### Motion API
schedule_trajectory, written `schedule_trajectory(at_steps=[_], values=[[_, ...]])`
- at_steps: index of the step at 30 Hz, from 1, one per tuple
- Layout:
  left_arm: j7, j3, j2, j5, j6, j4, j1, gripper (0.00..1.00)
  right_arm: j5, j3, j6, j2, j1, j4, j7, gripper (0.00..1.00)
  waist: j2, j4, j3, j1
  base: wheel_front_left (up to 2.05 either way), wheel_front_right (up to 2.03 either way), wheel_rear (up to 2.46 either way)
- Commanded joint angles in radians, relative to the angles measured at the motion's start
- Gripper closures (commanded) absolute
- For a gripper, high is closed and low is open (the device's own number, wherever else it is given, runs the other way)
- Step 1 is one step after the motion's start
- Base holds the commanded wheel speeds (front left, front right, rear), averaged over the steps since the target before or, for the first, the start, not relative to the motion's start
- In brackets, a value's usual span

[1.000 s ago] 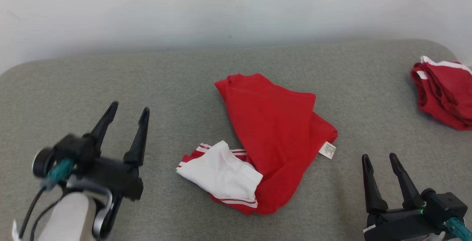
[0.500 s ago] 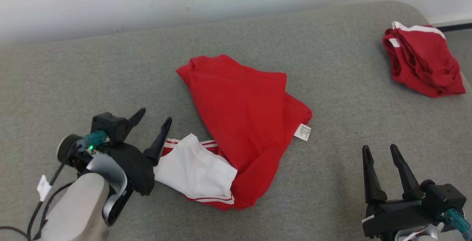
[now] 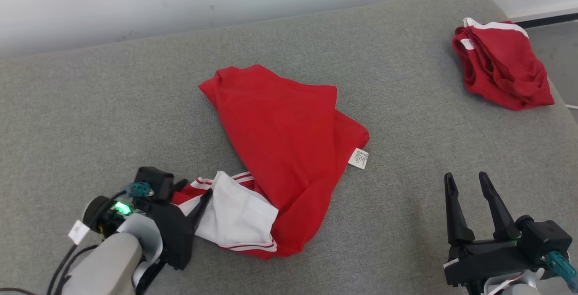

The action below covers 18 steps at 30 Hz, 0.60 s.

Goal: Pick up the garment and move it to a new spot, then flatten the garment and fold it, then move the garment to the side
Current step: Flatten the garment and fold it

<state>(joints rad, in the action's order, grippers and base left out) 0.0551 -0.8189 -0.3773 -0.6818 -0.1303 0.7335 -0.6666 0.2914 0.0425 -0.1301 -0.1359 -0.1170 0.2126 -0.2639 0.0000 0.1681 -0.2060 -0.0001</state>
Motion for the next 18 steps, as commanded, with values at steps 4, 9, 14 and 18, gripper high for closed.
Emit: schedule_trajectory(at_steps=[4,9,14,18], values=[[0.042,-0.068,-0.004,-0.041,0.000,0.000,-0.021,1.00,-0.005,-0.015,-0.001,-0.001,0.019,-0.011,0.000,0.00,0.0000,-0.013,0.013,0.0001,0.00,0.00,0.00],[0.157,-0.035,-0.015,-0.059,0.006,0.045,-0.075,1.00,-0.002,-0.027,-0.001,-0.008,0.038,-0.017,0.000,0.00,0.0000,-0.061,0.041,0.0001,0.00,0.00,0.00],[0.206,0.056,-0.051,-0.074,0.037,0.050,-0.081,1.00,-0.005,-0.031,-0.001,-0.011,0.051,-0.009,0.000,0.00,0.0000,-0.122,0.074,0.0001,0.00,0.00,0.00],[0.209,0.140,-0.093,-0.069,0.064,-0.001,-0.019,1.00,-0.009,-0.036,-0.001,-0.010,0.058,0.005,0.000,0.00,0.0000,-0.157,0.092,0.0001,0.00,0.00,0.00]])
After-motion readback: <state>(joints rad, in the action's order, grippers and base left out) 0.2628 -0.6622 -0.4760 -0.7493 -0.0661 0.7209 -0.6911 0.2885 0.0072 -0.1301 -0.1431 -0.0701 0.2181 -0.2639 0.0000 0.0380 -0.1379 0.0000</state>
